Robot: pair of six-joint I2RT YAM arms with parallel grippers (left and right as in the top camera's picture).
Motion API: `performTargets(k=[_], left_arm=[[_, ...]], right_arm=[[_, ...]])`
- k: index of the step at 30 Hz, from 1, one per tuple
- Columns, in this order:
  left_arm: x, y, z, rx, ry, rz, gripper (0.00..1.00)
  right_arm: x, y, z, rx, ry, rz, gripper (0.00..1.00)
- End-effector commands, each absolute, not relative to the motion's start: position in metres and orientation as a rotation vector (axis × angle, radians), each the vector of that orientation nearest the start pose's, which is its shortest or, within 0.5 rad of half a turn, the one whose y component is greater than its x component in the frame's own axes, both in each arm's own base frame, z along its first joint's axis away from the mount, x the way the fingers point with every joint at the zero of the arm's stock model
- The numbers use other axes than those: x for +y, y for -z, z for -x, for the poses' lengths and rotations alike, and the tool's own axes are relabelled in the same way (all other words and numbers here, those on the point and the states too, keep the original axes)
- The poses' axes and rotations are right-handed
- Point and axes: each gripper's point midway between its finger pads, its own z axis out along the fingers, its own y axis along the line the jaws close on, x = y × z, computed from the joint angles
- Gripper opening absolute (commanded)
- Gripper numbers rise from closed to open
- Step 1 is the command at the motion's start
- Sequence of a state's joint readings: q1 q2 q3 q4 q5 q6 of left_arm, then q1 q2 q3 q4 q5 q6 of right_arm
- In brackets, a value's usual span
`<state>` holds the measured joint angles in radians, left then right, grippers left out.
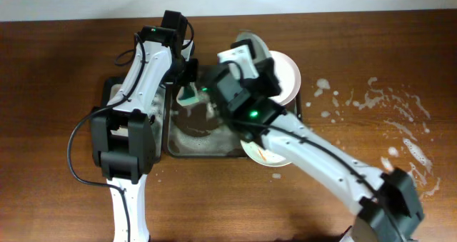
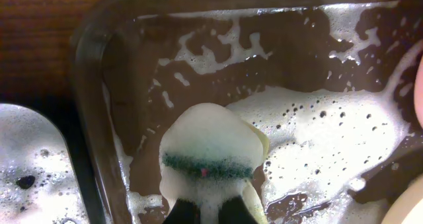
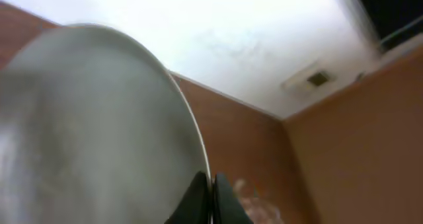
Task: Clean dirty plates on tray and stack at the side
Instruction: 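Carry the plate right and set it on the table, release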
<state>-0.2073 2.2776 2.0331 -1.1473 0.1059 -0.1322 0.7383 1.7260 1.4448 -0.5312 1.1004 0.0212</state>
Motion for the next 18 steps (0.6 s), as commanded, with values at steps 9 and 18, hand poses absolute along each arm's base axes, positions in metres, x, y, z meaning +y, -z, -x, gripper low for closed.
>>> performTargets(k=[9,18], left_arm=[[-0.12,-0.075,-0.474,2.969,0.219,-0.109,0.01],[-0.12,-0.075,-0.475,2.968,0.218,-0.109,0.01]], right_arm=[[-0.045,-0.235,-0.407,2.38,-0.505,-0.502,0.04],[-0.251,-0.106,-0.34,2.444,-0.133,-1.269,0.04]])
